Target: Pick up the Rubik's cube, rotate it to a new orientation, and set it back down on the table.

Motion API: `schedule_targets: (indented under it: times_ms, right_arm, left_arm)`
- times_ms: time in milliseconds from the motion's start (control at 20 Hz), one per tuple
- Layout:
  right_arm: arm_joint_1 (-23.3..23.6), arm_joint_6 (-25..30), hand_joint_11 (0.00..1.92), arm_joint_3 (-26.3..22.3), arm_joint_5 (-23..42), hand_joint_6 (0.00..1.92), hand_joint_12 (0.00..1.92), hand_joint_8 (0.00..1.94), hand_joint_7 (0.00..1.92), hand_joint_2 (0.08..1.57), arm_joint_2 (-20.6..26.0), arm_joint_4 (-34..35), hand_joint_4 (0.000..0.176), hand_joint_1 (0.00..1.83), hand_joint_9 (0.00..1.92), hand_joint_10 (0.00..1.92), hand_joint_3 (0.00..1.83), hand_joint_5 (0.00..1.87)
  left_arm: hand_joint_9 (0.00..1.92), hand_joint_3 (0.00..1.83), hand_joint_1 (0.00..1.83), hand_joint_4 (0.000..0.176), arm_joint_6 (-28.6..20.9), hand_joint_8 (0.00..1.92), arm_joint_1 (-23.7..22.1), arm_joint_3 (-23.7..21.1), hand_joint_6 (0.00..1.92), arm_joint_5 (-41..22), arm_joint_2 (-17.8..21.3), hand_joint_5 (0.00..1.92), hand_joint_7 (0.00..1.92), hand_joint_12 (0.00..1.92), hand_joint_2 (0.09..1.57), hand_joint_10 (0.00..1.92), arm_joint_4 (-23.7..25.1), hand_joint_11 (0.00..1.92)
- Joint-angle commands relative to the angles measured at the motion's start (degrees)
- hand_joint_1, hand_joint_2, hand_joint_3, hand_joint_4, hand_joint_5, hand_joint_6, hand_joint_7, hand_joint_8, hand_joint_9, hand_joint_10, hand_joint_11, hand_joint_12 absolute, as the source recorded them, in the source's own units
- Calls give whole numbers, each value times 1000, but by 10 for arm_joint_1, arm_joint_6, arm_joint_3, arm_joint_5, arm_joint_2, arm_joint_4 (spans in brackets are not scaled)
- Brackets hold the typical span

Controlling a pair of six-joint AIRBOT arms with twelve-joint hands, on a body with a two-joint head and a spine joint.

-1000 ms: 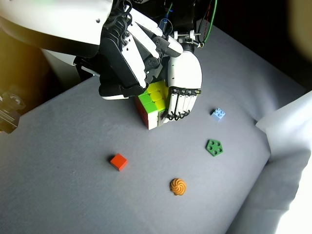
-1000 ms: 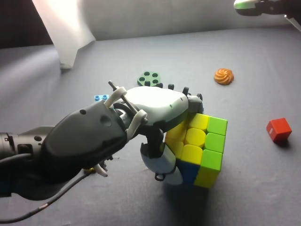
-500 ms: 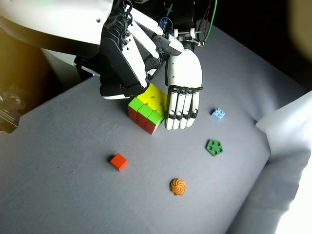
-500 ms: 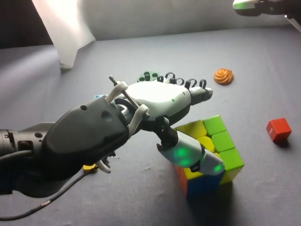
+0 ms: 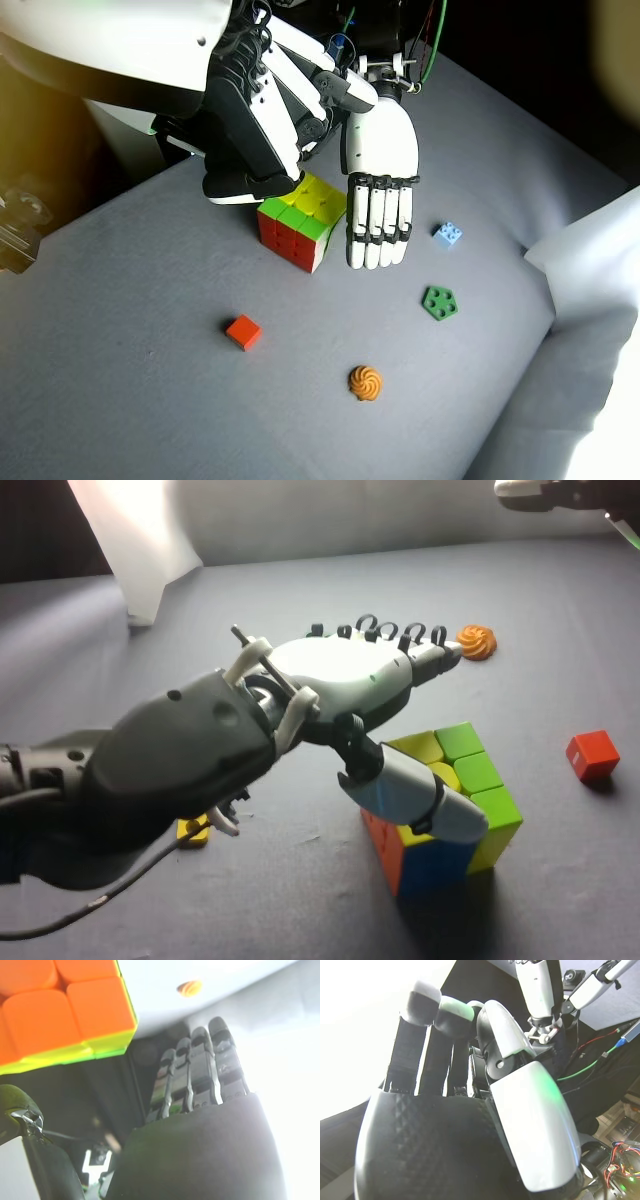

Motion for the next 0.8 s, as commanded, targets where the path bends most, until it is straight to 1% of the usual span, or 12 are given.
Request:
schedule_targets:
  times_ms: [0, 50, 150, 200, 250, 350, 400, 450, 600, 650, 700, 750]
  right_arm:
    - [7, -3, 875, 1, -12, 4, 1921, 1682, 616, 1412, 1, 25, 47, 1278, 961, 1921, 0, 157]
    - [7, -3, 903, 1, -12, 11, 1921, 1667, 628, 1403, 1, 25, 35, 1285, 982, 1921, 0, 183]
    - [8, -3, 903, 1, -12, 4, 1921, 1653, 637, 1400, 1, 25, 49, 1285, 981, 1921, 0, 147]
    - [8, -3, 903, 1, -12, 4, 1921, 1653, 637, 1400, 1, 25, 49, 1285, 981, 1921, 0, 147]
    - [8, -3, 874, 1, -12, 8, 1921, 1661, 629, 1404, 1, 25, 44, 1282, 950, 1921, 0, 164]
    - [8, -3, 900, 1, -12, 2, 1921, 1694, 609, 1418, 1, 25, 29, 1275, 958, 1921, 0, 145]
    - [8, -3, 900, 1, -12, 2, 1921, 1694, 609, 1418, 1, 25, 29, 1275, 958, 1921, 0, 145]
    - [8, -3, 929, 1, -12, 5, 1921, 1662, 631, 1403, 1, 25, 36, 1283, 978, 1921, 0, 157]
    - [8, -3, 931, 1, -12, 4, 1921, 1675, 624, 1410, 1, 25, 30, 1278, 990, 1921, 0, 140]
    - [8, -3, 968, 1, -11, 1, 1921, 1665, 696, 1393, 1, 25, 22, 1284, 1031, 1921, 0, 149]
    - [8, -3, 946, 0, -11, 3, 1921, 1669, 642, 1404, 1, 25, 24, 1281, 1014, 1921, 0, 133]
    - [8, -3, 946, 0, -11, 3, 1921, 1669, 642, 1404, 2, 25, 24, 1281, 1014, 1921, 0, 133]
  left_arm:
    - [96, 7, 461, 0, 0, 0, -14, -5, 0, -27, 7, 40, 79, 205, 826, 1, 23, 1]
    - [96, 3, 515, 0, 4, 2, -18, -8, 4, -26, 13, 46, 82, 210, 819, 1, 21, 0]
    - [75, 1, 471, 0, 37, 2, -36, -15, 7, -1, 29, 51, 63, 166, 820, 2, -2, 6]
    - [75, 1, 471, 0, 43, 2, -42, -16, 7, 8, 34, 51, 63, 166, 820, 2, -5, 6]
    - [106, 0, 479, 0, 54, 1, -49, -19, 7, 19, 43, 77, 96, 244, 818, 0, -10, 0]
    - [75, 4, 420, 0, 69, 0, -62, -28, 0, 35, 62, 54, 67, 188, 833, 2, -18, 0]
    - [75, 4, 420, 0, 72, 0, -68, -35, 0, 40, 77, 54, 67, 188, 833, 2, -20, 0]
    - [71, 4, 448, 0, 109, 2, -77, -42, 2, 50, 92, 57, 66, 176, 836, 3, -52, 5]
    - [65, 2, 397, 0, 195, 0, -101, -54, 0, 82, 128, 44, 56, 182, 832, 0, -116, 5]
    - [55, 2, 384, 0, 208, 2, -102, -59, 4, 87, 140, 29, 44, 176, 835, 1, -130, 0]
    - [11, 11, 334, 0, 227, 0, -110, -63, 0, 89, 150, 5, 8, 73, 863, 0, -144, 0]
    - [11, 11, 334, 0, 239, 0, -111, -66, 0, 89, 156, 5, 8, 73, 863, 0, -156, 0]
